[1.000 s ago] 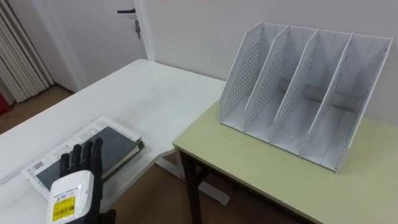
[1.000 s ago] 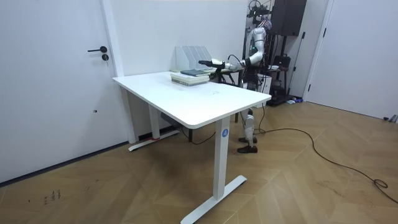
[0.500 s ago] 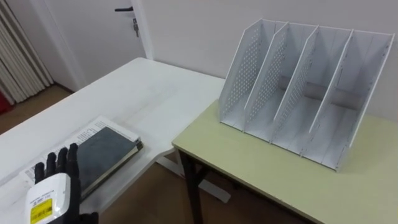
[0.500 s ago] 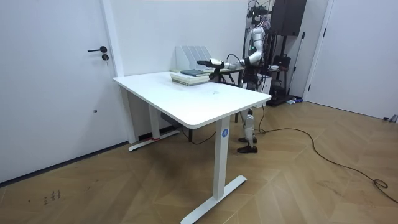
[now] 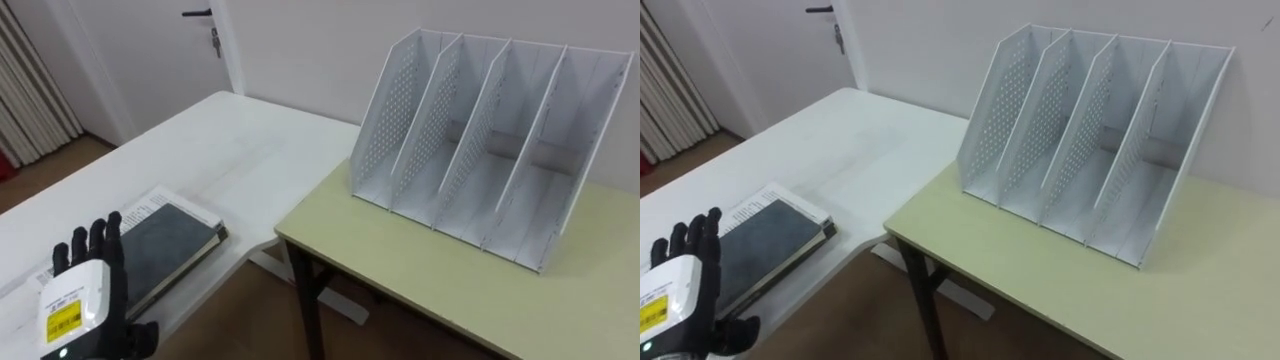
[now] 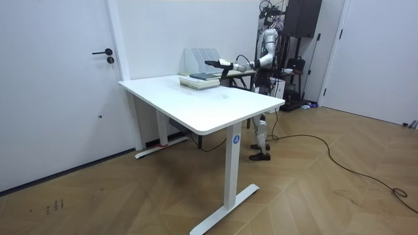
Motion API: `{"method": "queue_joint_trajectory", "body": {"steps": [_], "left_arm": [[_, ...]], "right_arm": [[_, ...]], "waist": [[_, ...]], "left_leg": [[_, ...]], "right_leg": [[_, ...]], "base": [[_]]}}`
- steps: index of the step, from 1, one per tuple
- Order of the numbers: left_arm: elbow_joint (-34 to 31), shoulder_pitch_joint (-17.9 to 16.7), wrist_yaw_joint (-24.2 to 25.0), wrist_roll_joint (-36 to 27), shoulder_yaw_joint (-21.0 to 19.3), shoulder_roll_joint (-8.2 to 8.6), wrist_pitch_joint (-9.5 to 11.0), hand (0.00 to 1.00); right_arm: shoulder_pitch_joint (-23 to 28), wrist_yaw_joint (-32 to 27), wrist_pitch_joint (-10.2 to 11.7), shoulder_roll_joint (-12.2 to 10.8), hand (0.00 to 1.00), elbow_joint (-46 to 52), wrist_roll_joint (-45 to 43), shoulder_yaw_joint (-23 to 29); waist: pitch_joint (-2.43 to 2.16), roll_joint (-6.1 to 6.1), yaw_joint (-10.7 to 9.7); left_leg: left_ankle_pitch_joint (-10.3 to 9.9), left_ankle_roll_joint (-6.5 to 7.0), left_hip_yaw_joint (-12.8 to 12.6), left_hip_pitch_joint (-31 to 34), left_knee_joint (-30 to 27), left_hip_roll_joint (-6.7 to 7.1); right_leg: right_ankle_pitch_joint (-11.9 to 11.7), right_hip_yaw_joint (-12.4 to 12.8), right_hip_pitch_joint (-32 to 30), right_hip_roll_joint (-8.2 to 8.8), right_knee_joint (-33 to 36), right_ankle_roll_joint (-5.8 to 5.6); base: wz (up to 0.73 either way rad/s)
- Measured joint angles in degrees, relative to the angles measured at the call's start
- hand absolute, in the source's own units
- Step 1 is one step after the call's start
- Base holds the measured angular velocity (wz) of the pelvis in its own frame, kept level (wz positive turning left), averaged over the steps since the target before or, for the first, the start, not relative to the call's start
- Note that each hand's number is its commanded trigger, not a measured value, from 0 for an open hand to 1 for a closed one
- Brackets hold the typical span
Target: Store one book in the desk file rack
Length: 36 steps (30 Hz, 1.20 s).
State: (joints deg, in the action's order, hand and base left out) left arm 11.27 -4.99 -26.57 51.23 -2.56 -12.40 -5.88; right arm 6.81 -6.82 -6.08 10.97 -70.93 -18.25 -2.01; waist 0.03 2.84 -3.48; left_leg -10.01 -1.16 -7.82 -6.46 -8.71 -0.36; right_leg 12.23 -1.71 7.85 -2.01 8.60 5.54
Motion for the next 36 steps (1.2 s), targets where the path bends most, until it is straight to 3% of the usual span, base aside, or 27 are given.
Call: {"method": "queue_joint_trajectory", "body": {"steps": [11, 16, 19, 21, 23, 28, 33, 36], "left_arm": [[-2.8, 1.7, 0.7, -0.6, 0.3, -0.42, 0.5, 0.00], [0.2, 1.7, 3.2, -4.1, 1.4, -0.42, -0.3, 0.00], [2.2, 1.7, 5.4, -5.8, 2.5, -0.42, -0.9, 0.00], [2.7, 1.7, 7.6, -6.6, 3.8, -0.41, -1.2, 0.00], [3.6, 1.7, 9.0, -6.8, 4.2, -0.42, -1.2, 0.00], [5.9, 2.5, 9.9, -6.7, 5.0, -0.49, -1.3, 0.00], [6.9, 2.5, 12.0, -6.7, 5.0, -0.83, -1.7, 0.00], [7.1, 2.5, 12.5, -6.7, 5.0, -0.84, -1.8, 0.00]], "right_arm": [[0.0, 0.1, 0.0, 0.0, 0.00, 0.4, -0.8, 0.0], [-0.1, 0.2, 0.0, 0.2, 0.00, 0.9, -0.5, -0.6], [0.0, 0.7, -0.2, 0.2, 0.00, 2.0, -0.2, -1.2], [-0.1, 0.9, -0.2, 0.2, 0.00, 2.4, -0.2, -1.2], [-0.2, 1.7, -0.3, 0.2, 0.00, 2.5, -0.3, -1.2], [0.0, 2.8, -0.3, 0.2, 0.00, 2.4, -0.3, -1.2], [0.0, 3.6, -0.3, 0.2, 0.00, 2.4, -0.3, -1.1], [0.0, 3.9, -0.3, 0.2, 0.00, 2.4, -0.3, -1.1]], "waist": [[-0.19, 0.11, -0.2], [-0.26, 0.41, -0.9], [0.06, 0.45, -1.2], [0.53, 0.37, -1.6], [0.55, 0.33, -1.7], [0.47, 0.45, -1.8], [-0.04, 1.16, -2.5], [-0.09, 1.24, -2.5]], "left_leg": [[0.0, 0.00, 0.0, 0.2, 0.0, -0.01], [0.0, 0.00, 0.0, -0.1, 0.0, -0.08], [0.0, 0.03, 0.2, -0.1, 0.0, -0.20], [-0.1, 0.14, 0.1, -0.1, 0.0, -0.19], [-0.1, 0.15, 0.0, 0.0, 0.0, -0.14], [-0.1, 0.15, 0.0, -0.1, 0.0, -0.03], [-0.1, 0.15, 0.0, -0.2, 0.0, -0.06], [-0.1, 0.15, 0.0, -0.2, 0.0, -0.12]], "right_leg": [[0.0, 0.9, -0.5, -0.03, 0.2, 0.00], [0.0, 1.3, -0.5, -0.08, 0.6, 0.00], [0.0, 1.3, -0.8, -0.15, 1.2, 0.00], [0.0, 1.5, -0.9, -0.14, 1.2, -0.01], [0.0, 1.6, -1.0, -0.11, 1.1, -0.05], [0.0, 1.7, -1.0, -0.06, 1.2, -0.12], [0.0, 1.6, -0.9, -0.09, 1.2, -0.13], [0.0, 1.4, -0.8, -0.12, 1.2, -0.12]], "base": [[-0.04], [-0.05], [-0.01], [0.00], [0.00], [0.00], [0.00], [0.00]]}}
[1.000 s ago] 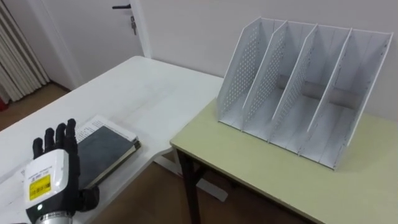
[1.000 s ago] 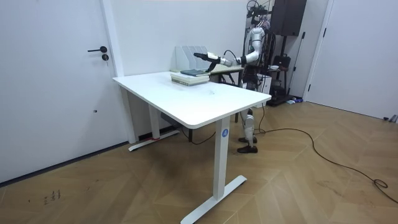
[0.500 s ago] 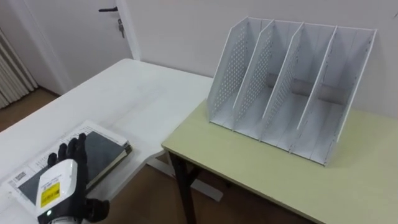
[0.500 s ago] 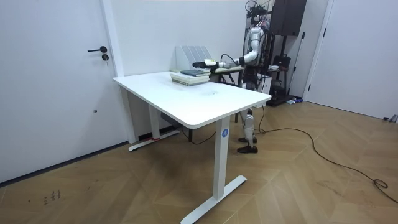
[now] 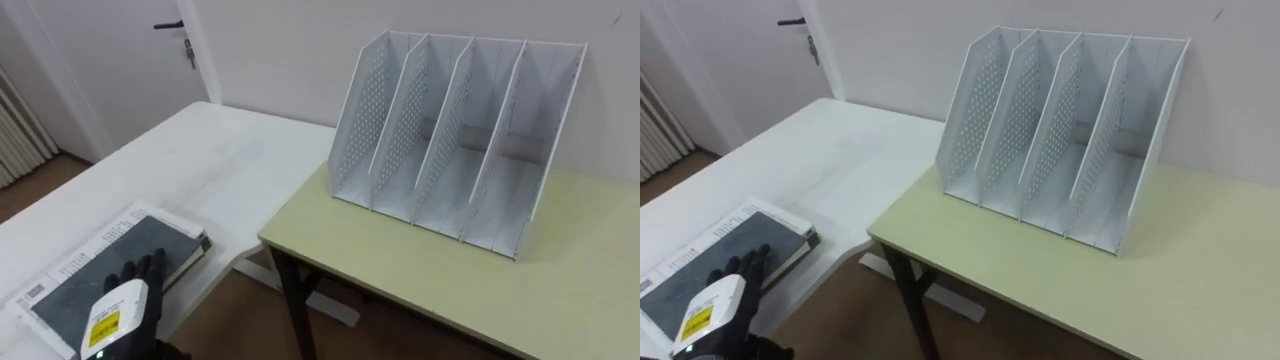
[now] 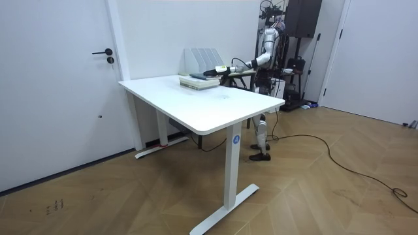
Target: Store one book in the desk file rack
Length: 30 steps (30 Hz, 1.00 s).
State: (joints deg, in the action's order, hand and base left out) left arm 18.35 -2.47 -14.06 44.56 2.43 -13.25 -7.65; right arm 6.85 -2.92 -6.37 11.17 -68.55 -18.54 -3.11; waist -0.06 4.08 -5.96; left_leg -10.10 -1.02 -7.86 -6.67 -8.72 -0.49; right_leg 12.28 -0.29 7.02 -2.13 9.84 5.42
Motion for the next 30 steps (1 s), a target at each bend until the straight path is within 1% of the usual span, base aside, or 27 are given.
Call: {"method": "queue_joint_trajectory", "body": {"steps": [1, 2, 3, 4, 5, 6, 8, 10, 12, 14, 15, 20, 23, 30], "left_arm": [[0.0, 0.0, 0.1, 0.0, 0.0, 0.00, 0.0, 0.00], [0.0, 0.0, 0.2, 0.0, 0.0, -0.02, 0.0, 0.23], [0.0, 0.1, 0.5, 0.0, 0.0, -0.11, 0.0, 0.50], [0.0, 0.1, 0.7, 0.0, 0.0, -0.21, 0.1, 0.60], [0.1, 0.2, 1.0, 0.0, 0.0, -0.43, 0.1, 0.95], [0.2, 0.2, 1.1, 0.0, 0.0, -0.67, 0.2, 1.00], [0.3, 0.6, 0.8, 0.1, -0.3, -0.95, 0.2, 1.00], [0.3, 1.5, -0.1, 0.2, -1.4, -1.31, 0.5, 1.00], [0.9, 3.0, -0.5, 0.2, -2.6, -1.88, 0.4, 1.00], [0.9, 3.7, -0.7, 0.2, -3.8, -1.98, 0.4, 1.00], [1.0, 4.2, -0.8, 0.2, -4.4, -1.99, 0.4, 1.00], [1.4, 5.2, -1.4, 0.2, -4.4, -2.98, 0.5, 1.00], [0.8, 5.2, -1.5, 0.1, -4.4, -2.99, 0.0, 1.00], [0.7, 5.4, -2.0, 0.1, -4.0, -3.17, 0.0, 1.00]], "right_arm": [[0.0, 0.0, 0.0, 0.0, 0.00, 0.0, 0.0, 0.0], [0.0, 0.0, 0.0, 0.1, 0.00, 0.0, 0.0, 0.0], [0.0, 0.0, 0.0, 0.2, 0.00, 0.0, 0.0, 0.0], [0.0, 0.0, 0.0, 0.2, 0.00, 0.0, 0.0, 0.1], [0.0, 0.0, 0.0, 0.2, 0.00, 0.0, 0.0, 0.1], [0.0, 0.1, 0.0, 0.2, 0.00, 0.0, 0.0, 0.1], [0.0, 0.1, 0.0, 0.2, 0.00, 0.0, 0.0, 0.2], [0.0, 0.1, -0.1, 0.2, 0.00, 0.0, 0.0, 0.4], [0.0, 0.0, -0.1, 0.2, 0.00, 0.0, 0.0, 0.6], [0.0, 0.0, -0.1, 0.1, 0.00, 0.0, 0.0, 0.6], [0.0, 0.0, -0.5, 0.1, 0.00, 0.0, 0.0, 0.6], [-0.1, -0.4, -1.1, 0.2, 0.00, 0.0, 0.0, 0.6], [-0.1, -0.9, -1.2, 0.2, 0.00, 0.0, 0.1, 0.6], [-0.2, -1.3, -1.2, 0.3, 0.00, 0.0, 0.2, 0.5]], "waist": [[0.00, -0.01, 0.0], [0.01, -0.02, 0.0], [0.02, -0.04, 0.0], [0.04, -0.07, 0.0], [0.10, -0.17, 0.0], [0.15, -0.26, 0.0], [0.14, -0.36, 0.0], [0.10, -0.44, 0.1], [0.09, -0.47, 0.1], [0.09, -0.48, 0.1], [0.09, -0.49, 0.1], [0.09, -0.51, 0.1], [0.08, -0.50, 0.1], [0.09, -0.50, 0.1]], "left_leg": [[0.0, 0.00, 0.0, 0.0, 0.0, 0.00], [0.0, 0.00, 0.0, 0.0, 0.0, 0.00], [0.0, 0.00, 0.0, 0.0, 0.0, 0.01], [0.0, 0.00, 0.0, 0.0, 0.0, 0.01], [0.0, 0.00, 0.0, 0.0, 0.0, 0.01], [0.0, 0.00, 0.0, 0.0, 0.0, 0.01], [0.0, 0.00, 0.0, 0.0, 0.0, 0.02], [0.0, 0.00, 0.0, 0.0, 0.0, 0.02], [0.0, 0.00, 0.0, -0.1, 0.0, 0.03], [0.0, 0.00, 0.0, -0.1, 0.0, 0.06], [0.0, 0.00, 0.0, -0.1, 0.0, 0.08], [0.0, 0.00, 0.0, -0.1, 0.0, 0.12], [0.0, 0.00, 0.0, -0.2, 0.0, 0.12], [0.0, 0.00, -0.1, -0.5, 0.1, 0.11]], "right_leg": [[0.0, 0.0, 0.0, 0.00, 0.0, 0.00], [0.0, 0.0, 0.0, 0.00, 0.0, 0.00], [0.0, 0.0, 0.0, 0.01, 0.0, 0.00], [0.0, 0.0, 0.0, 0.01, -0.1, 0.00], [0.0, 0.1, 0.0, 0.01, -0.1, 0.00], [0.0, 0.1, 0.0, 0.00, -0.1, 0.00], [0.0, 0.1, 0.0, 0.00, -0.1, -0.02], [0.0, 0.1, 0.0, 0.00, -0.1, -0.04], [0.1, 0.1, 0.0, 0.01, -0.1, -0.06], [0.1, 0.2, 0.0, 0.02, -0.1, -0.07], [0.1, 0.2, 0.0, 0.04, -0.1, -0.07], [0.1, 0.2, 0.1, 0.05, -0.1, -0.07], [0.1, 0.1, 0.2, 0.06, -0.2, -0.07], [0.1, 0.2, 0.5, 0.07, -0.2, -0.07]], "base": [[0.00], [0.00], [0.00], [0.00], [0.00], [0.00], [0.00], [0.00], [0.00], [0.00], [0.00], [0.00], [0.00], [0.00]]}}
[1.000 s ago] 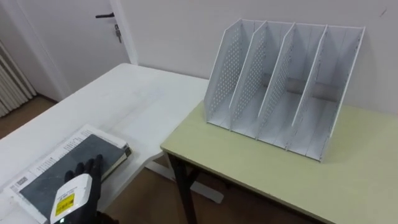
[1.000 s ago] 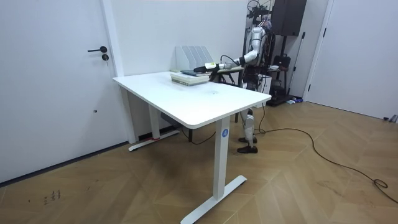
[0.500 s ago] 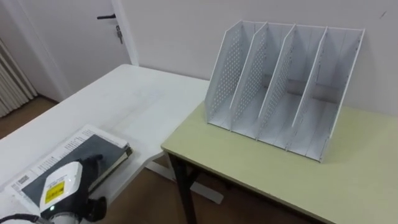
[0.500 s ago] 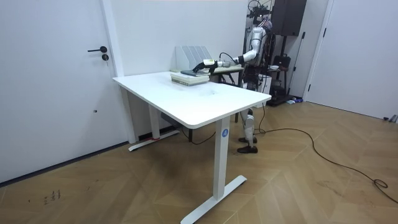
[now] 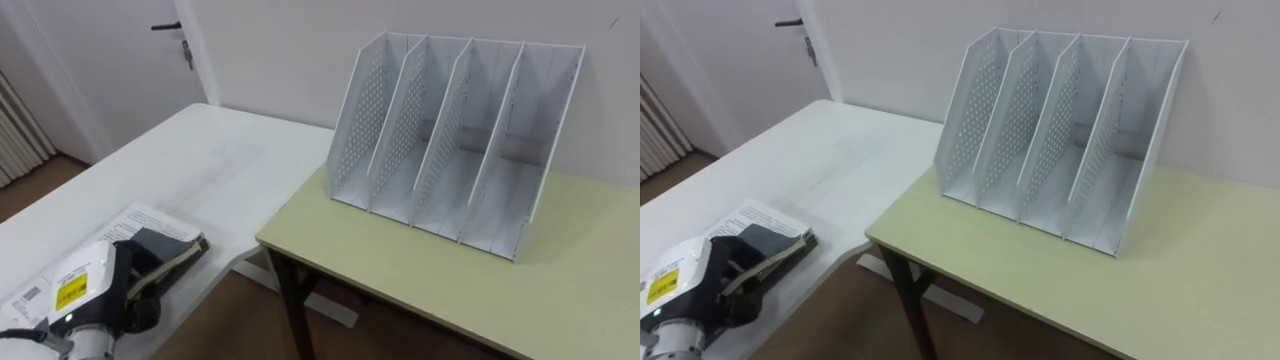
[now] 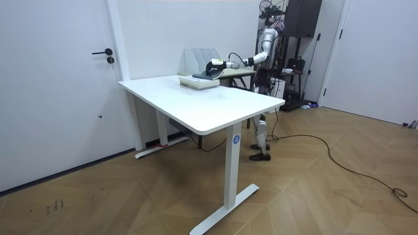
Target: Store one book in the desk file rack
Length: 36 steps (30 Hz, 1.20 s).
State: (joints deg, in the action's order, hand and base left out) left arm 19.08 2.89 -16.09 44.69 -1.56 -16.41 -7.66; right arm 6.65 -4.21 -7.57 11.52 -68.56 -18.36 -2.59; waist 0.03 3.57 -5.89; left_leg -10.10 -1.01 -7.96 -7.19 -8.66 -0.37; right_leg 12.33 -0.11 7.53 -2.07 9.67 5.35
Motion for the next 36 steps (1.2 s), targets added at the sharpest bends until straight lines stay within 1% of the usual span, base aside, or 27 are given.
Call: {"method": "queue_joint_trajectory", "body": {"steps": [4, 8, 11, 13, 14, 15, 16, 17, 18, 19, 20, 21, 22, 24, 26, 27, 28, 29, 30, 31, 32, 33, 34, 35, 36], "left_arm": [[0.0, -0.1, -0.5, -0.1, 0.4, -0.02, 0.0, 1.00], [0.0, -0.3, -0.9, -0.7, 0.6, -0.02, 0.6, 1.00], [-0.3, -0.3, -1.2, -4.3, 0.5, 0.00, 0.8, 1.00], [-2.1, -0.3, -0.4, -7.1, 0.5, 0.12, 0.8, 1.00], [-4.1, -0.5, 0.6, -9.2, 0.6, 0.28, 0.9, 1.00], [-5.9, -0.7, 1.3, -10.8, 0.7, 0.65, 1.3, 1.00], [-6.6, -0.8, 1.6, -11.6, 0.7, 0.82, 1.7, 1.00], [-7.4, -1.0, 2.0, -13.0, 0.7, 1.37, 2.7, 1.00], [-7.7, -1.1, 2.2, -13.9, 0.8, 1.64, 3.1, 1.00], [-9.2, -1.3, 3.2, -16.6, 0.8, 2.00, 3.3, 1.00], [-11.6, -1.6, 4.3, -19.9, 0.8, 2.00, 3.3, 1.00], [-13.8, -1.6, 5.0, -23.5, 0.8, 2.00, 4.0, 1.00], [-14.6, -1.6, 5.4, -25.2, 0.8, 1.98, 4.6, 1.00], [-15.4, -1.6, 7.0, -30.8, 1.2, 1.97, 8.1, 1.00], [-15.4, -1.6, 8.3, -33.8, 1.7, 1.97, 9.6, 1.00], [-15.5, -1.6, 9.5, -36.5, 1.8, 2.09, 9.9, 1.00], [-15.7, -1.6, 10.1, -37.9, 1.8, 2.20, 9.9, 1.00], [-16.6, -1.9, 11.1, -40.8, 1.8, 2.32, 9.9, 1.00], [-17.7, -2.3, 11.6, -42.3, 1.8, 2.29, 9.9, 1.00], [-19.8, -3.0, 12.7, -45.6, 1.8, 2.41, 10.0, 1.00], [-21.1, -3.2, 14.2, -48.9, 2.0, 2.53, 10.4, 1.00], [-21.7, -3.3, 15.5, -51.4, 2.0, 2.52, 10.8, 1.00], [-22.1, -3.3, 15.9, -52.3, 2.0, 2.51, 10.9, 1.00], [-22.5, -3.3, 16.8, -54.6, 2.0, 2.50, 11.6, 1.00], [-22.6, -3.3, 17.8, -57.4, 2.1, 2.52, 12.7, 1.00]], "right_arm": [[-0.1, 0.0, 0.0, 0.0, 0.00, -0.1, 0.1, -0.2], [0.0, -0.1, 0.5, 0.0, 0.00, -0.2, 1.0, -0.5], [-0.5, -0.1, 0.6, 0.0, 0.00, 0.0, 1.5, -0.5], [-0.7, 0.0, 0.7, 0.0, 0.00, 1.1, 1.5, -0.5], [-1.0, 0.0, 1.0, 0.0, 0.00, 2.3, 1.6, -0.5], [-1.8, 0.1, 1.8, 0.0, 0.00, 2.7, 2.1, -0.5], [-2.2, 0.2, 2.1, 0.0, 0.00, 3.0, 2.3, -0.6], [-2.8, 0.7, 3.0, 0.0, 0.00, 3.8, 2.7, -0.7], [-2.8, 0.9, 3.4, 0.0, 0.00, 4.4, 2.9, -0.8], [-2.8, 1.5, 4.3, 0.0, 0.00, 5.7, 3.1, -1.1], [-2.7, 2.2, 5.1, 0.0, 0.00, 6.9, 3.1, -1.7], [-2.8, 3.0, 5.8, 0.0, 0.00, 7.8, 3.1, -2.6], [-2.8, 3.4, 6.1, 0.0, 0.00, 8.3, 3.1, -3.0], [-2.8, 4.5, 8.4, -0.1, 0.00, 9.1, 3.6, -4.1], [-2.9, 4.7, 9.5, -0.1, 0.00, 9.7, 4.4, -5.1], [-2.7, 5.3, 9.5, -0.4, 0.00, 11.2, 4.3, -5.3], [-2.5, 5.7, 9.5, -0.5, 0.00, 12.3, 4.3, -5.3], [-2.0, 6.6, 9.5, -0.6, 0.00, 14.9, 4.3, -5.9], [-2.0, 7.0, 9.6, -0.5, 0.00, 16.1, 4.2, -6.3], [-2.0, 8.2, 9.6, -0.5, 0.00, 18.2, 3.8, -6.5], [-1.9, 9.1, 9.6, -0.3, 0.00, 20.0, 3.8, -7.1], [-2.0, 9.9, 10.1, -0.4, 0.00, 21.0, 3.8, -7.7], [-1.9, 10.4, 10.1, -0.5, 0.00, 21.7, 3.8, -8.1], [-1.8, 11.2, 10.4, -0.4, 0.00, 23.2, 3.8, -9.1], [-1.5, 11.5, 10.5, -0.2, 0.00, 25.3, 3.8, -9.8]], "waist": [[0.01, 0.00, 0.0], [0.01, -0.01, 0.1], [-0.03, 0.06, 0.5], [-0.01, 0.03, 0.9], [0.00, 0.01, 1.3], [0.02, -0.02, 1.6], [0.02, -0.03, 1.7], [-0.01, -0.08, 2.0], [-0.05, -0.09, 2.2], [-0.17, 0.05, 3.0], [-0.12, -0.06, 3.3], [0.03, -0.31, 3.6], [0.10, -0.44, 3.8], [0.03, -0.73, 4.7], [0.05, -0.85, 4.9], [0.09, -0.92, 5.0], [0.13, -0.98, 5.2], [0.15, -1.18, 5.3], [0.10, -1.26, 5.3], [0.11, -1.34, 5.4], [0.12, -1.35, 6.2], [0.12, -1.40, 7.0], [0.11, -1.43, 7.2], [0.05, -1.53, 7.4], [0.03, -1.55, 7.5]], "left_leg": [[0.0, 0.00, 0.0, -0.1, 0.0, 0.01], [0.0, 0.00, 0.0, -0.2, 0.1, 0.00], [0.0, 0.00, -0.1, -0.2, 0.1, 0.00], [0.0, 0.00, -0.1, 0.0, 0.1, 0.02], [0.0, 0.00, -0.2, 0.4, 0.1, 0.01], [0.0, 0.00, -0.3, 0.9, 0.0, -0.02], [0.0, 0.00, -0.3, 1.1, 0.0, -0.02], [0.0, 0.00, -0.3, 1.4, 0.0, -0.02], [0.0, 0.00, -0.2, 1.5, 0.0, -0.01], [0.0, 0.00, -0.1, 1.6, -0.1, -0.02], [0.0, 0.00, 0.3, 1.7, -0.1, -0.03], [0.0, 0.00, 0.4, 1.9, -0.1, -0.06], [0.0, 0.00, 0.4, 1.9, -0.1, -0.08], [0.0, 0.00, 0.6, 1.8, -0.1, -0.12], [0.0, 0.01, 0.6, 1.8, -0.1, -0.14], [0.0, 0.01, 0.5, 1.9, -0.1, -0.21], [0.0, 0.01, 0.3, 2.0, -0.1, -0.25], [0.0, 0.01, 0.1, 2.2, -0.1, -0.36], [0.0, 0.01, 0.0, 2.4, -0.1, -0.58], [0.0, 0.02, 0.0, 2.5, 0.0, -0.80], [0.0, 0.02, -0.1, 2.1, 0.0, -0.92], [0.0, 0.02, 0.3, 1.3, 0.0, -1.07], [0.0, 0.02, 0.4, 0.9, 0.0, -1.11], [-0.1, 0.02, 0.3, 0.6, 0.0, -1.04], [-0.2, -0.03, 0.1, 0.6, 0.0, -0.97]], "right_leg": [[0.0, 0.2, 0.0, -0.01, 0.0, -0.01], [0.0, 0.5, 0.0, -0.04, 0.1, -0.01], [0.0, 0.3, 0.0, -0.03, 0.1, -0.01], [0.0, 0.1, -0.2, 0.01, 0.0, -0.02], [0.0, 0.0, -0.6, 0.03, 0.1, -0.03], [0.0, -0.1, -1.1, 0.02, 0.1, -0.03], [0.0, -0.1, -1.3, 0.01, 0.2, -0.03], [0.0, -0.3, -1.6, 0.02, 0.2, -0.03], [0.0, -0.4, -1.6, 0.03, 0.2, -0.04], [0.0, -0.4, -1.7, 0.02, 0.3, -0.04], [0.0, -0.6, -1.7, 0.02, 0.2, -0.04], [0.0, -1.0, -1.7, 0.01, 0.2, -0.03], [0.0, -1.2, -1.6, 0.01, 0.2, -0.02], [0.0, -1.8, -1.5, 0.04, 0.2, -0.03], [0.0, -2.2, -1.4, 0.06, 0.2, -0.04], [0.0, -2.4, -1.5, 0.05, 0.2, -0.05], [0.0, -2.4, -1.5, 0.04, 0.2, -0.05], [0.0, -2.4, -1.8, 0.03, 0.2, -0.05], [0.0, -2.5, -1.9, 0.03, 0.2, -0.05], [-0.1, -2.5, -1.9, 0.01, 0.3, -0.11], [-0.1, -2.5, -2.0, -0.04, 0.6, -0.36], [0.0, -3.5, -1.9, -0.05, 1.3, -0.90], [0.0, -4.3, -1.7, 0.01, 1.5, -1.14], [-0.1, -5.3, -1.2, 0.22, 1.0, -1.46], [0.1, -5.4, -0.9, 0.35, 0.9, -1.81]], "base": [[0.00], [0.00], [0.00], [0.03], [0.05], [0.04], [0.04], [0.05], [0.04], [0.04], [0.10], [0.13], [0.13], [0.05], [0.05], [0.05], [0.00], [0.00], [-0.07], [-0.18], [-0.30], [-0.30], [-0.19], [-0.04], [0.00]]}}
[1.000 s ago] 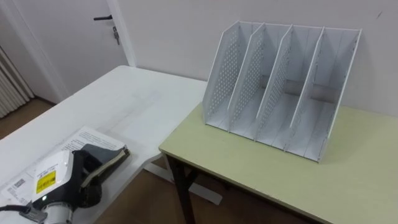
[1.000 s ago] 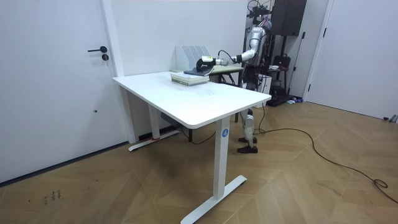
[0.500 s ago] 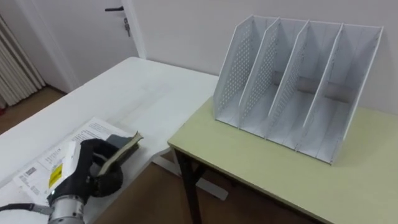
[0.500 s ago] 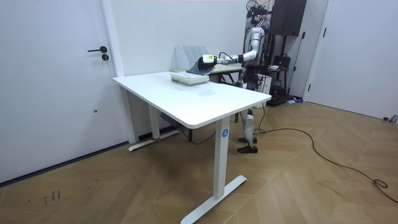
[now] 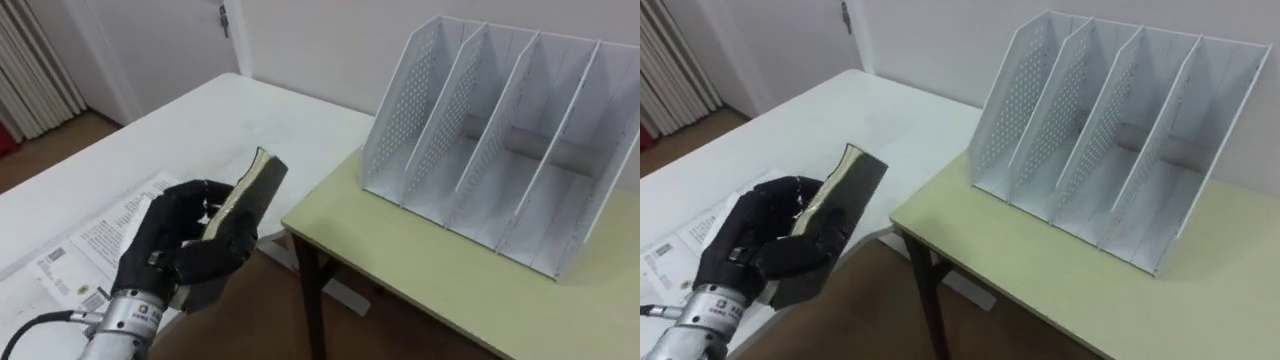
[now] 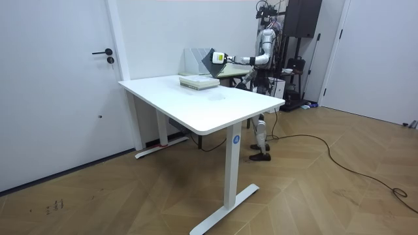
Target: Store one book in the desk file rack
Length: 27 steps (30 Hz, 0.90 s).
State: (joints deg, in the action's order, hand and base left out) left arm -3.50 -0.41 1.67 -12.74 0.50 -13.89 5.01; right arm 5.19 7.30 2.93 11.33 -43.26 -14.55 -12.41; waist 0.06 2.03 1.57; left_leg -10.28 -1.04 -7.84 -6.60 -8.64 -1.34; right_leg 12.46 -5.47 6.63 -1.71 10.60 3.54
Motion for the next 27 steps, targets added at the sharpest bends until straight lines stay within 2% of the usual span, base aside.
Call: {"method": "queue_joint_trajectory", "body": {"steps": [2, 4, 5, 6, 7, 8, 9, 11, 12, 13, 14, 15, 16, 18, 19, 20, 23, 27], "left_arm": [[0.0, -0.1, 2.2, -5.8, 0.0, -0.11, 0.3, 1.00], [0.1, -0.7, 3.6, -10.6, 0.0, -0.05, 0.3, 1.00], [0.1, -1.9, 4.2, -13.9, -0.2, -0.05, 0.5, 1.00], [0.4, -3.1, 4.4, -16.9, -1.2, 0.09, 1.0, 1.00], [0.7, -3.5, 4.7, -17.6, -1.3, 0.15, 0.9, 1.00], [1.7, -3.9, 6.3, -18.3, -0.7, 0.68, 0.4, 1.00], [1.7, -5.0, 9.1, -18.4, -0.1, 0.80, -0.8, 1.00], [1.7, -6.0, 13.2, -18.5, -0.1, 0.78, -1.3, 1.00], [1.7, -6.0, 14.9, -19.2, 0.2, 0.76, -1.4, 1.00], [1.7, -6.1, 15.6, -20.0, 0.0, 0.41, -1.4, 1.00], [1.7, -6.3, 16.9, -22.3, -0.2, 0.11, -1.4, 1.00], [1.6, -6.2, 17.6, -23.9, -0.4, -0.15, -1.4, 1.00], [1.6, -6.2, 17.8, -24.3, -0.4, -0.25, -1.4, 1.00], [1.6, -6.3, 19.6, -25.5, -0.9, -0.44, -1.4, 1.00], [1.6, -6.2, 20.2, -26.3, -1.3, -0.44, -1.4, 1.00], [1.6, -6.1, 21.6, -28.0, -2.0, -0.46, -1.3, 1.00], [1.8, -5.9, 24.2, -30.0, -4.0, -0.94, -1.3, 1.00], [1.8, -6.1, 26.0, -30.5, -5.0, -1.17, -1.3, 1.00]], "right_arm": [[1.2, 1.6, -0.1, 0.4, 0.00, 4.3, 0.7, -1.1], [2.7, 4.3, -0.1, 0.6, 0.00, 9.4, 1.5, -1.3], [3.4, 5.9, 0.0, 0.5, 0.00, 12.6, 3.2, -1.3], [3.2, 7.3, 0.2, 0.5, 0.00, 15.8, 4.6, -1.6], [3.3, 7.7, 0.2, 0.6, 0.00, 17.3, 5.6, -2.1], [3.5, 8.3, 0.2, 0.9, 0.00, 18.9, 7.5, -2.4], [3.6, 9.2, 0.2, 1.8, 0.00, 19.3, 8.2, -2.0], [3.7, 10.7, 0.2, 2.2, 0.00, 19.8, 8.3, -1.8], [3.7, 12.0, 0.1, 2.3, 0.00, 19.9, 9.6, -1.1], [3.8, 12.9, -0.1, 1.9, 0.00, 19.9, 10.5, -0.5], [4.2, 14.8, -0.1, 1.5, 0.00, 21.3, 12.5, 0.2], [4.2, 16.9, -0.1, 1.4, 0.00, 22.9, 14.0, 0.7], [4.2, 17.8, -0.1, 1.3, 0.00, 23.6, 14.7, 1.1], [4.1, 21.0, -0.1, 1.0, 0.00, 25.8, 17.4, 2.9], [4.0, 21.8, -0.1, 1.1, 0.00, 26.4, 18.2, 3.2], [3.8, 23.4, -0.1, 1.2, 0.00, 27.1, 20.5, 3.7], [3.7, 27.6, -0.2, 1.0, 0.00, 28.2, 23.9, 4.9], [3.7, 31.6, -1.6, 2.3, 0.00, 31.6, 26.7, 7.5]], "waist": [[0.03, -0.05, 0.6], [0.20, 0.18, 0.9], [0.37, 0.79, 1.6], [0.09, 0.56, 1.7], [0.03, 0.90, 1.4], [0.24, 1.16, -0.3], [0.55, 0.62, -0.4], [0.57, 0.64, -0.7], [0.47, 0.79, -0.8], [0.18, 0.31, -0.3], [0.58, -0.95, 0.3], [0.63, -1.80, 0.4], [0.66, -2.06, 0.5], [0.66, -2.08, 0.9], [0.67, -2.04, 0.9], [0.85, -1.62, 1.1], [1.05, -1.23, 1.7], [1.10, -1.16, 1.9]], "left_leg": [[0.0, 0.02, 0.0, -0.2, 0.1, -0.03], [0.1, 0.04, 1.8, -1.2, 0.5, -0.59], [0.0, 0.03, 5.9, -1.8, 0.5, -1.43], [-0.4, -0.67, 5.9, -1.7, -0.5, -4.15], [-0.7, -1.51, 4.6, -1.0, -1.0, -6.06], [-1.2, -2.70, 2.9, -1.0, -1.0, -7.89], [-1.7, -3.55, 2.3, -1.1, -0.5, -7.38], [-1.3, -3.66, 1.5, -0.4, 0.4, -6.06], [0.0, -4.30, 1.3, 0.9, 1.2, -5.60], [0.1, -3.96, 0.3, 1.0, 0.7, -4.97], [0.3, -3.65, 0.1, 0.9, -0.1, -4.80], [0.2, -3.39, 0.1, 0.9, -0.1, -4.11], [0.2, -3.30, 0.2, 1.0, -0.1, -3.87], [-0.1, -2.78, 0.2, 0.9, -0.7, -3.15], [-0.1, -2.75, 0.1, 0.9, -0.8, -2.90], [-0.4, -2.22, 0.2, 0.9, -1.0, -2.74], [-0.5, -1.73, 0.4, 1.0, -1.0, -2.22], [-0.4, -1.56, 0.3, 1.2, -1.0, -1.88]], "right_leg": [[0.2, -0.6, -0.2, 0.08, 0.4, -0.32], [1.1, -2.5, -1.9, 0.07, 3.9, -2.04], [2.3, -3.1, -3.9, 0.14, 4.2, -3.35], [-0.2, -5.7, -5.6, 1.12, 2.2, 1.04], [-0.7, -7.2, -4.9, 0.92, 2.1, 1.08], [-0.8, -9.8, -4.7, 1.72, 2.6, 1.04], [-1.0, -10.3, -4.4, 2.52, 2.9, 0.53], [-1.1, -9.8, -3.0, 2.60, 2.3, 0.35], [-0.8, -10.2, -2.4, 2.16, 2.3, -0.16], [-0.6, -10.1, -2.2, 2.45, 2.4, -0.47], [-0.7, -9.9, -1.8, 2.81, 2.3, -0.79], [-0.8, -9.7, -1.7, 3.04, 1.9, -1.19], [-0.9, -9.5, -1.7, 3.20, 1.8, -1.37], [-1.4, -8.7, -0.9, 3.41, 1.1, -2.29], [-1.5, -8.7, -0.7, 3.62, 0.8, -2.37], [-1.8, -8.7, -0.6, 3.73, 0.6, -2.82], [-1.7, -8.7, -0.5, 4.19, 0.0, -3.07], [-1.5, -8.7, -0.6, 4.74, 0.0, -3.41]], "base": [[-0.03], [-0.26], [-0.74], [-0.64], [-0.14], [0.23], [0.17], [0.10], [0.18], [0.08], [0.07], [0.12], [0.15], [0.09], [0.00], [-0.04], [-0.03], [0.02]]}}
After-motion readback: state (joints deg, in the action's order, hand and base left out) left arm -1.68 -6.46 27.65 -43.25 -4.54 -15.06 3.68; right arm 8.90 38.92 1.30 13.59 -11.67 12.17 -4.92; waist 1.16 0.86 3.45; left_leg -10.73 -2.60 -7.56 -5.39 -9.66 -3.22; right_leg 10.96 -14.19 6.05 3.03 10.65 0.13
